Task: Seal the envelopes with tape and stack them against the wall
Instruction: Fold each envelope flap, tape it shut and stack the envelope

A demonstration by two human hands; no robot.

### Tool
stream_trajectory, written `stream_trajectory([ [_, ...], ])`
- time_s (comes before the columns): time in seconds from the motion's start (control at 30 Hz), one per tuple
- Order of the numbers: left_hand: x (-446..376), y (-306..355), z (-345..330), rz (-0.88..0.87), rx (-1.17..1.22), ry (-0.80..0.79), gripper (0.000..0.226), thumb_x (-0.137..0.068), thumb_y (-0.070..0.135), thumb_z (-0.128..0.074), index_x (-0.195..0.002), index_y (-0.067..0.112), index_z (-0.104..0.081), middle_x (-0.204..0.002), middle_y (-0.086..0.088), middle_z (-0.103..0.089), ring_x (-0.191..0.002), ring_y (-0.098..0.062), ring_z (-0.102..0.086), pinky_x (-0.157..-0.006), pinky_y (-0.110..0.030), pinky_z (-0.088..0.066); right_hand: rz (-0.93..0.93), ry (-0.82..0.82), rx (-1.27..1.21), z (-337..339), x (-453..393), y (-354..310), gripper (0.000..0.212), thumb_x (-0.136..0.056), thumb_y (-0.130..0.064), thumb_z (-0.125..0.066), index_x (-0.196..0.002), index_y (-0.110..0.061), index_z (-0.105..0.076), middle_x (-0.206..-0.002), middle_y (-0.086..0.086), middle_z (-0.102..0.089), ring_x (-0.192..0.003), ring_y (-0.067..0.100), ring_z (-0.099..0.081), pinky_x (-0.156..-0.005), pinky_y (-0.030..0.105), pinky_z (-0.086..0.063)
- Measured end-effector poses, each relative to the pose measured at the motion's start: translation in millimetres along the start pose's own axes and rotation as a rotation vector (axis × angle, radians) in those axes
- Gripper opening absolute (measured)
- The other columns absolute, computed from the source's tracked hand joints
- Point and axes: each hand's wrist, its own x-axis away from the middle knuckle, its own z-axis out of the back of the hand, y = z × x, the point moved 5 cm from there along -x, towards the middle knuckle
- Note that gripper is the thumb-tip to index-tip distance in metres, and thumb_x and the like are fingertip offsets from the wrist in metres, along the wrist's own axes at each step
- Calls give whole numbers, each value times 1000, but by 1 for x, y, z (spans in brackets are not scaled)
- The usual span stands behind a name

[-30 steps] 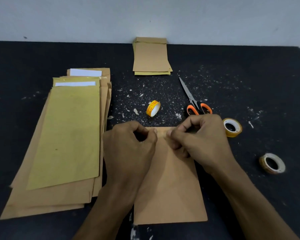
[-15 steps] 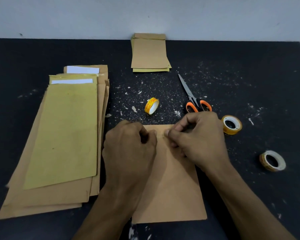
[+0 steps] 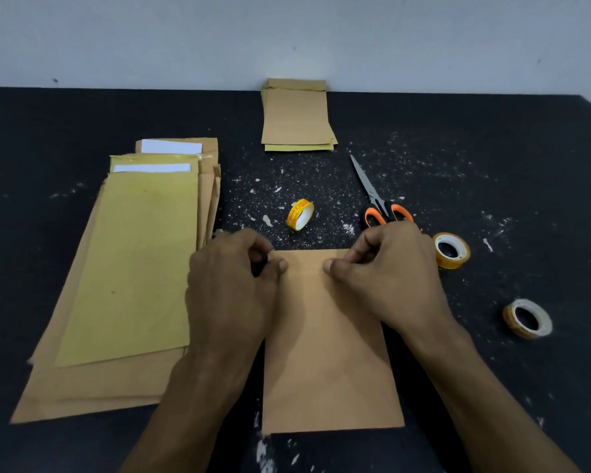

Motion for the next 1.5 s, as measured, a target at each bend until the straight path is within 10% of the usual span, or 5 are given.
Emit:
stream_trajectory([
  [0.27,1,7,0,-20,-71,-55,23,-85,22,-75,-108,27,-74,-97,4,-62,-95,-20,-60,-79,-39,-51,-86,-76,108,10,-6,9,23,-79,-18,-80,-60,-8,-71,-56,10,-67,-66,24,-67,-65,37,-60],
  [0.43,1,12,-1,-56,-187,-132,26,-93,24,-66,-118,28,-71,-104,2,-51,-102,-20,-54,-77,-30,-36,-149,-35,-15,14,0,12,27,-78,-15,-84,-64,-3,-64,-50,10,-66,-43,22,-66,-42,22,-51],
  [0.9,-24,7,13,95,339,-401,11,-90,2,-65,-85,11,-66,-56,5,-62,-48,-3,-48,-52,-22,-39,-176,-50,-346,23,7,18,28,-79,-11,-83,-95,-10,-60,-71,10,-67,-45,11,-58,-41,23,-44],
  [1.17,-61,26,39,86,629,-306,5,-93,-1,-62,-91,4,-64,-47,4,-52,-41,-6,-39,-38,-17,-33,-132,-488,-505,23,7,1,14,-88,-7,-70,-100,1,-73,-81,9,-73,-55,5,-54,-44,20,-29],
  [1.5,-98,37,11,119,586,-348,9,-91,9,-68,-100,9,-69,-58,5,-66,-42,-3,-49,-42,-15,-39,-183,-288,-723,29,-69,-25,12,-91,-4,-66,-81,-7,-71,-77,9,-75,-59,13,-64,-48,25,-39],
])
